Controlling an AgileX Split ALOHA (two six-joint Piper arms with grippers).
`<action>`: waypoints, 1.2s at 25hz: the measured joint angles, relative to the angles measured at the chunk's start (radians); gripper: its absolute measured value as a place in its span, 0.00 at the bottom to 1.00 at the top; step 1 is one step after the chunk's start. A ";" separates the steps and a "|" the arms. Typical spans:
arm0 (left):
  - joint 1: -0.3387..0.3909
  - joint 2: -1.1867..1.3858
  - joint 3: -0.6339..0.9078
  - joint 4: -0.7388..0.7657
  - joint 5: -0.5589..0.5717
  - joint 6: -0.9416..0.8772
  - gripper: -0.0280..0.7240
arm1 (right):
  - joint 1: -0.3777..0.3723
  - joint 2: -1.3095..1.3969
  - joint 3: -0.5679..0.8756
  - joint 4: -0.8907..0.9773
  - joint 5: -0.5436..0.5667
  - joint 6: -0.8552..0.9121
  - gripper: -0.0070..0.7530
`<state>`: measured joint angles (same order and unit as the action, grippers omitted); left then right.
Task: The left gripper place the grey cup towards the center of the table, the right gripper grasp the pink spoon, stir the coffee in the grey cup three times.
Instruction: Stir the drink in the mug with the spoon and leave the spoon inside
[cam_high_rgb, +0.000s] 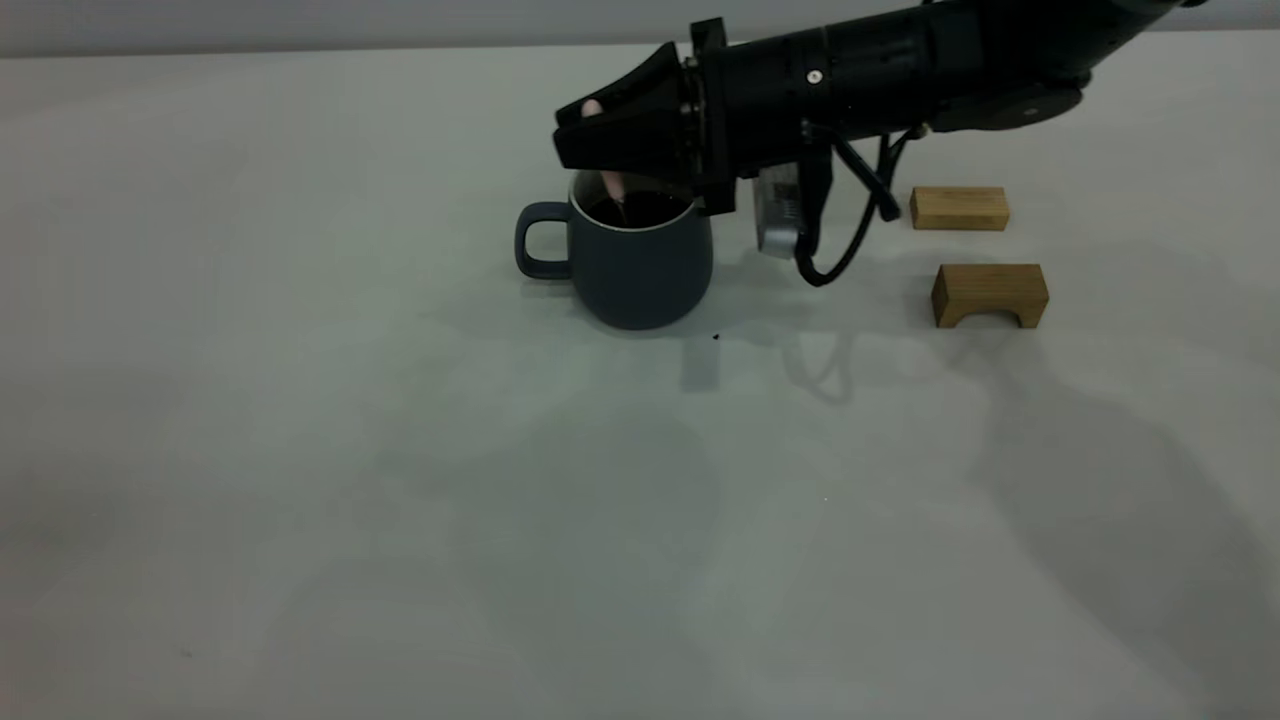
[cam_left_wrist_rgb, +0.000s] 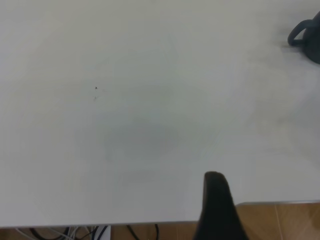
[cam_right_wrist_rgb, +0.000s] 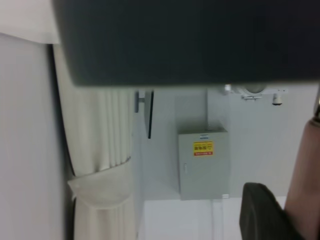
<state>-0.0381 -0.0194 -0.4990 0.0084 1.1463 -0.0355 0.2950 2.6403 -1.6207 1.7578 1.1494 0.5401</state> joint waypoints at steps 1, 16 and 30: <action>0.000 0.000 0.000 0.000 0.000 0.000 0.79 | 0.005 0.006 -0.016 -0.002 0.000 0.000 0.18; 0.000 0.000 0.000 0.000 0.000 0.000 0.79 | -0.067 0.058 -0.163 -0.087 0.004 -0.002 0.18; 0.000 0.000 0.000 0.000 0.000 0.000 0.79 | -0.015 0.006 -0.074 -0.081 0.005 0.094 0.18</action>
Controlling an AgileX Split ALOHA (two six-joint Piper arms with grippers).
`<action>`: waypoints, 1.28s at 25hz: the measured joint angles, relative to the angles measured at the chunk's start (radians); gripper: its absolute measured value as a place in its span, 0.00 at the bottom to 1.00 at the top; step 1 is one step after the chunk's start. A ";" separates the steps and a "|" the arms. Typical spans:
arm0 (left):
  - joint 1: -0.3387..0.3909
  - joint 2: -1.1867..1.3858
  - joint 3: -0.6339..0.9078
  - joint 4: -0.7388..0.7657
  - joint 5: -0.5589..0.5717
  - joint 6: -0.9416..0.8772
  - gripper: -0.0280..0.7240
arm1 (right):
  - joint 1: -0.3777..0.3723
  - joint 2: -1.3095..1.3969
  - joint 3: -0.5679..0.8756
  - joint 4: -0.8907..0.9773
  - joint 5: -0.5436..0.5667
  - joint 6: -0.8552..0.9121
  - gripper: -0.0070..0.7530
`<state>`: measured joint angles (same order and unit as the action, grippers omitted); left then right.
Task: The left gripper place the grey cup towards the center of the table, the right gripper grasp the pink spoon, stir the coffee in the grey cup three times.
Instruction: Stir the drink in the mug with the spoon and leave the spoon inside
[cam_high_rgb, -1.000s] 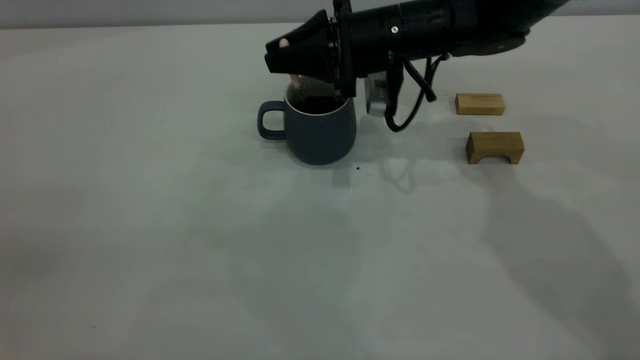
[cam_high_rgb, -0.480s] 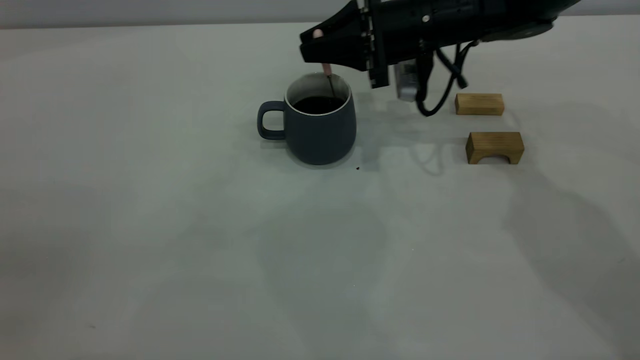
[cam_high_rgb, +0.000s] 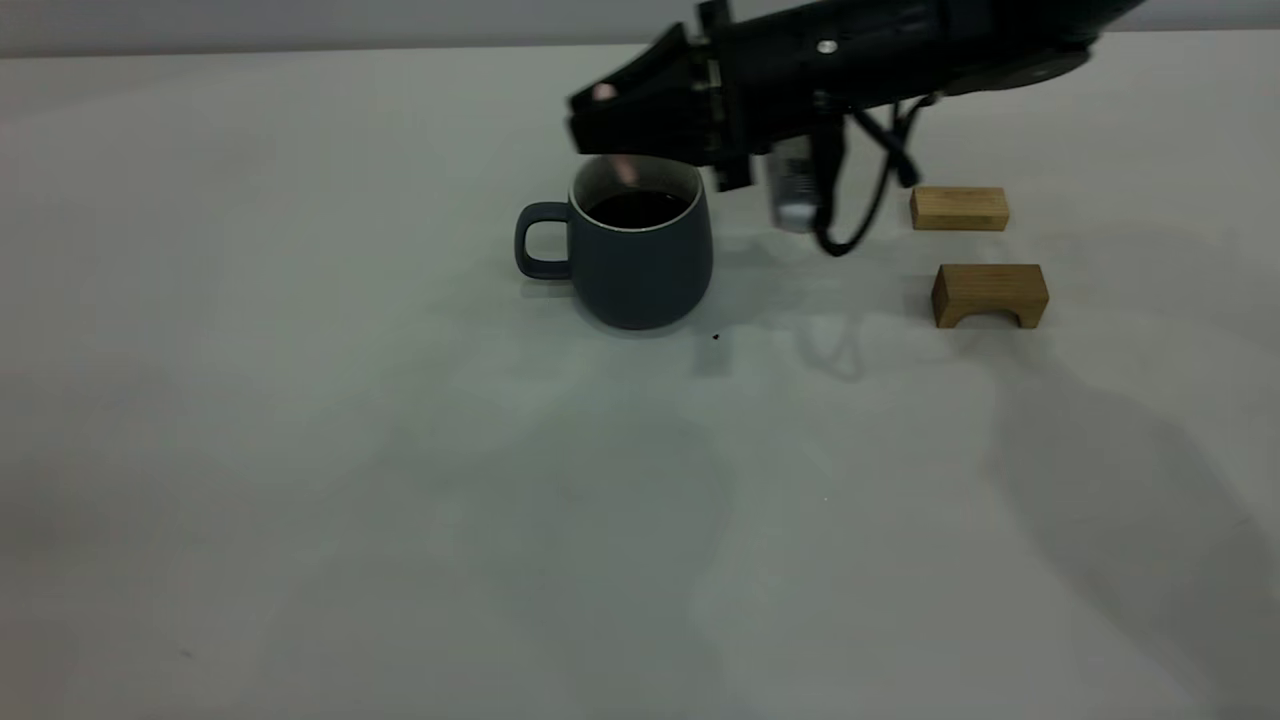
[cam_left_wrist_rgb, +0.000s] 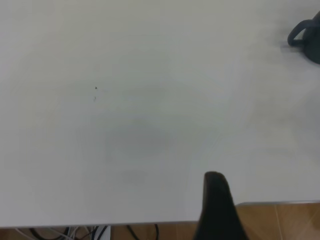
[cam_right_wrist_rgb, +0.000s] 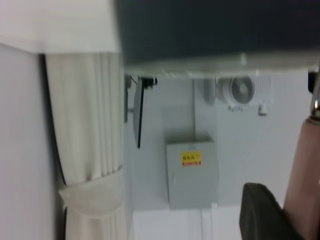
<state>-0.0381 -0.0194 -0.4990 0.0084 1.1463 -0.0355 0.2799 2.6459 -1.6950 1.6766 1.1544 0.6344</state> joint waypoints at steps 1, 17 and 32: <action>0.000 0.000 0.000 0.000 0.000 0.000 0.79 | 0.013 0.000 0.000 0.019 0.000 -0.002 0.18; 0.000 0.000 0.000 0.000 0.000 0.000 0.79 | -0.059 0.003 0.001 0.017 -0.001 -0.191 0.18; 0.000 0.000 0.000 0.000 0.000 0.000 0.79 | 0.010 0.003 0.001 0.023 0.004 -0.026 0.18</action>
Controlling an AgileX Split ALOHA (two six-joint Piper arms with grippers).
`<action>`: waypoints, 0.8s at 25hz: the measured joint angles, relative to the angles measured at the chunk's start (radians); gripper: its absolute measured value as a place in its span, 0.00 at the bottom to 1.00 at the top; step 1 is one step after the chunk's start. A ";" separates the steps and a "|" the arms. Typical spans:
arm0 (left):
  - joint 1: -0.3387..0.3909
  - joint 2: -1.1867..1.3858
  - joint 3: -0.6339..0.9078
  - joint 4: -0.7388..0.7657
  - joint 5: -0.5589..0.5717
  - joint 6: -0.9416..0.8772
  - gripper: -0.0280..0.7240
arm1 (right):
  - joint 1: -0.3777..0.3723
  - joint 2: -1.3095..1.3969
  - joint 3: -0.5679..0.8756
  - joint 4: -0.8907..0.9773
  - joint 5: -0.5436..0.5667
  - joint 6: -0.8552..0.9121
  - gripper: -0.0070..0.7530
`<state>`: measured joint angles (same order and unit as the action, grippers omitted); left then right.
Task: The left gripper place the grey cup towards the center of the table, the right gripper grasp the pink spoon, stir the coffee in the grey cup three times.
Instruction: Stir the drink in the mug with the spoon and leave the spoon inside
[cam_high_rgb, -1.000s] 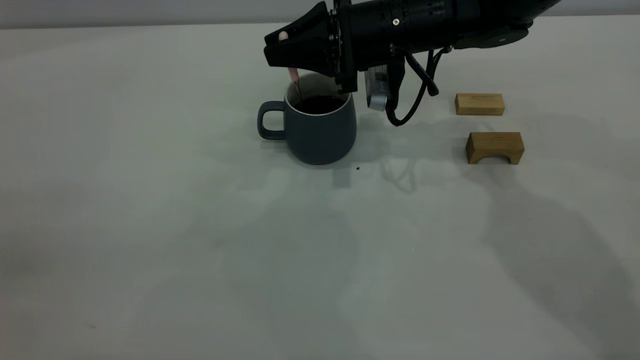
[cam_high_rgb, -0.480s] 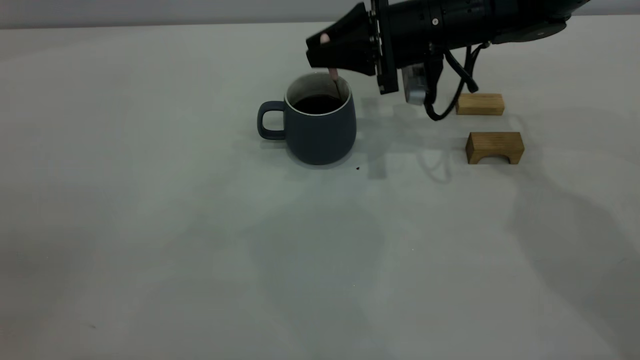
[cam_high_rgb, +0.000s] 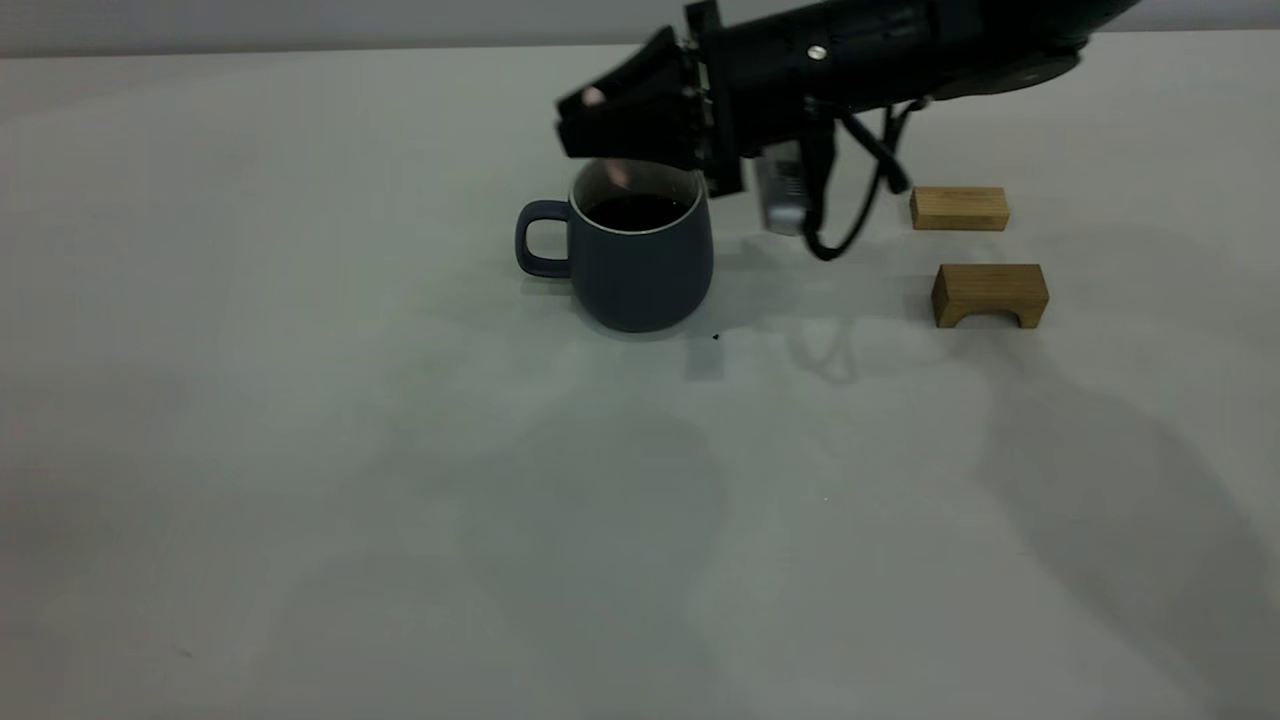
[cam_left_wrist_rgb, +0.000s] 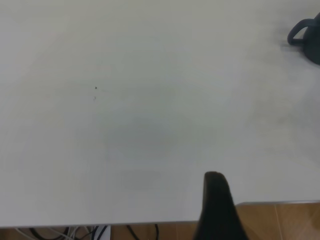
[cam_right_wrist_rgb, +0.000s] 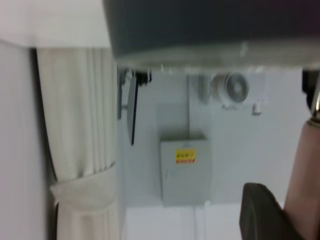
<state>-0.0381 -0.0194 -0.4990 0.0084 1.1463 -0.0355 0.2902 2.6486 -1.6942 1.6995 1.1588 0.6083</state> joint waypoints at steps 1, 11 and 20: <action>0.000 0.000 0.000 0.000 0.000 0.000 0.79 | 0.007 0.000 0.000 0.025 0.000 -0.001 0.18; 0.000 0.000 0.000 0.000 0.000 0.000 0.79 | 0.003 0.001 -0.002 0.060 -0.100 -0.075 0.18; 0.000 0.000 0.000 0.000 0.000 0.000 0.79 | -0.041 0.001 -0.002 0.013 -0.084 -0.077 0.18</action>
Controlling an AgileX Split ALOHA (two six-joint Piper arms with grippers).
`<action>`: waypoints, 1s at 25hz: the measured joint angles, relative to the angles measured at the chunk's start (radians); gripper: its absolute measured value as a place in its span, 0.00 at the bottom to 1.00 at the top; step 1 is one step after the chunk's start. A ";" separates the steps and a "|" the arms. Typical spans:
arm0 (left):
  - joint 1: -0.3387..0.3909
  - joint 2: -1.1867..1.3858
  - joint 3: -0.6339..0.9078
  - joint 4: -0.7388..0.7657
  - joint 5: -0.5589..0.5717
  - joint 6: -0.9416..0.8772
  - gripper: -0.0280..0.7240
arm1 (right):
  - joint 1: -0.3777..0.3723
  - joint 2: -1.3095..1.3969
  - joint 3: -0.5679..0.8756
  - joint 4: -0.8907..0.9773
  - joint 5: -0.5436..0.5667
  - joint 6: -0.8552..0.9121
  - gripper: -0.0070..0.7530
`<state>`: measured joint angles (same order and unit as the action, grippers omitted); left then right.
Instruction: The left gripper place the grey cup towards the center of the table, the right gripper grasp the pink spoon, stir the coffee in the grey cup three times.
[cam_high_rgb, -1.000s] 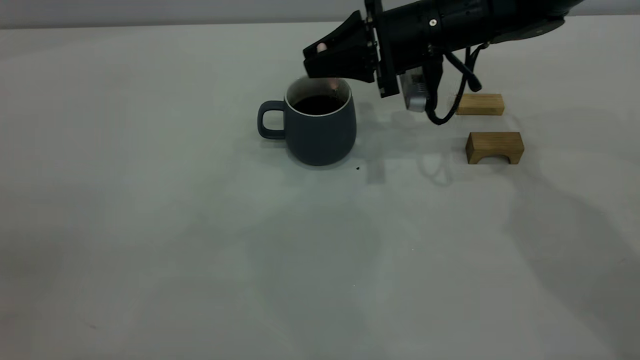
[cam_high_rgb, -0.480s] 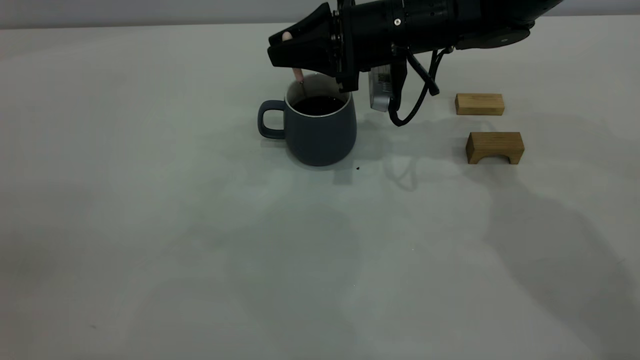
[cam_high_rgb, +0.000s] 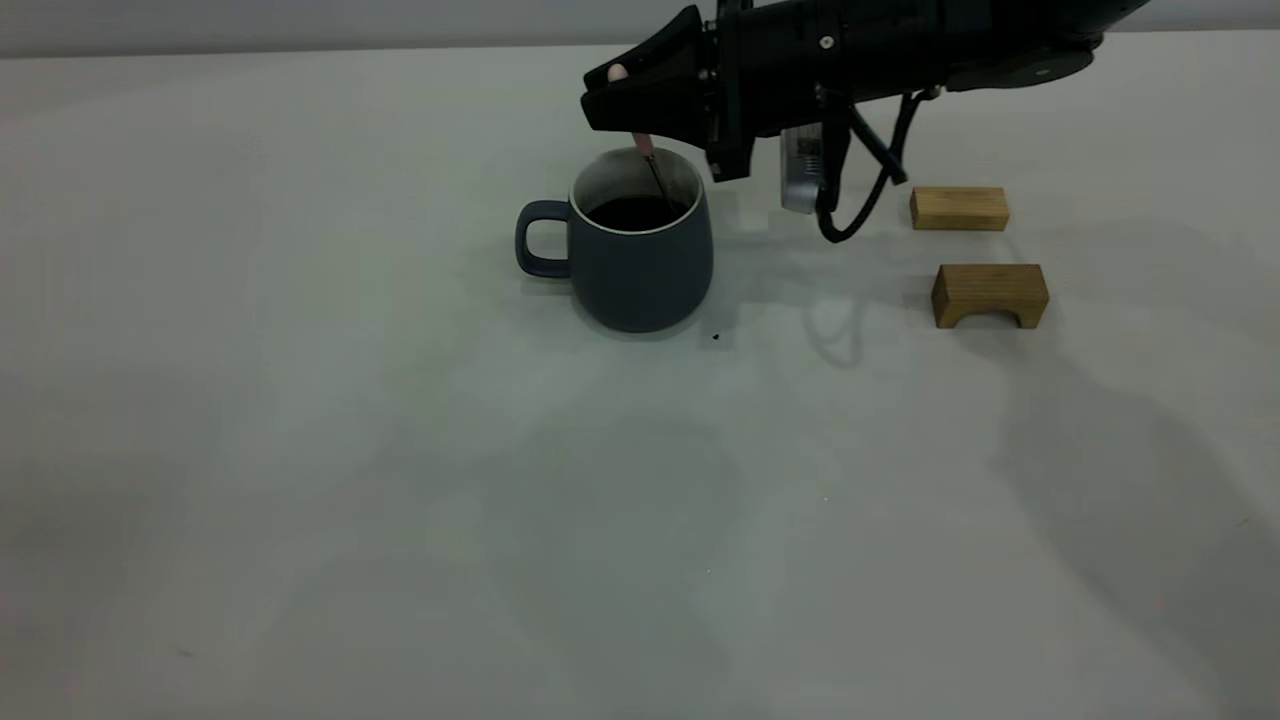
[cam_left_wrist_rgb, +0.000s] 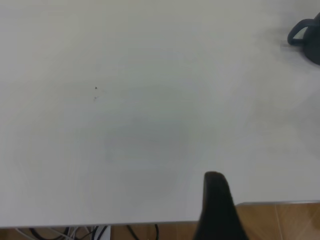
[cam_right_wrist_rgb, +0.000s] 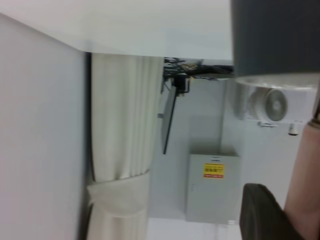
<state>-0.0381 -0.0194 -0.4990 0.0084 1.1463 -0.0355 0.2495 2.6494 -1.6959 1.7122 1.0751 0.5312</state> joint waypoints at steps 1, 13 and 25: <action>0.000 0.000 0.000 0.000 0.000 0.000 0.79 | -0.005 0.000 0.000 -0.020 0.017 -0.001 0.18; 0.000 0.000 0.000 0.000 0.000 0.000 0.79 | -0.030 -0.011 -0.004 -0.253 0.094 -0.004 0.30; 0.000 0.000 0.000 0.000 0.000 0.000 0.79 | -0.029 -0.237 -0.003 -0.955 0.100 -0.026 0.77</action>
<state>-0.0381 -0.0194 -0.4990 0.0084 1.1466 -0.0355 0.2204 2.4120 -1.6993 0.7575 1.1752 0.5050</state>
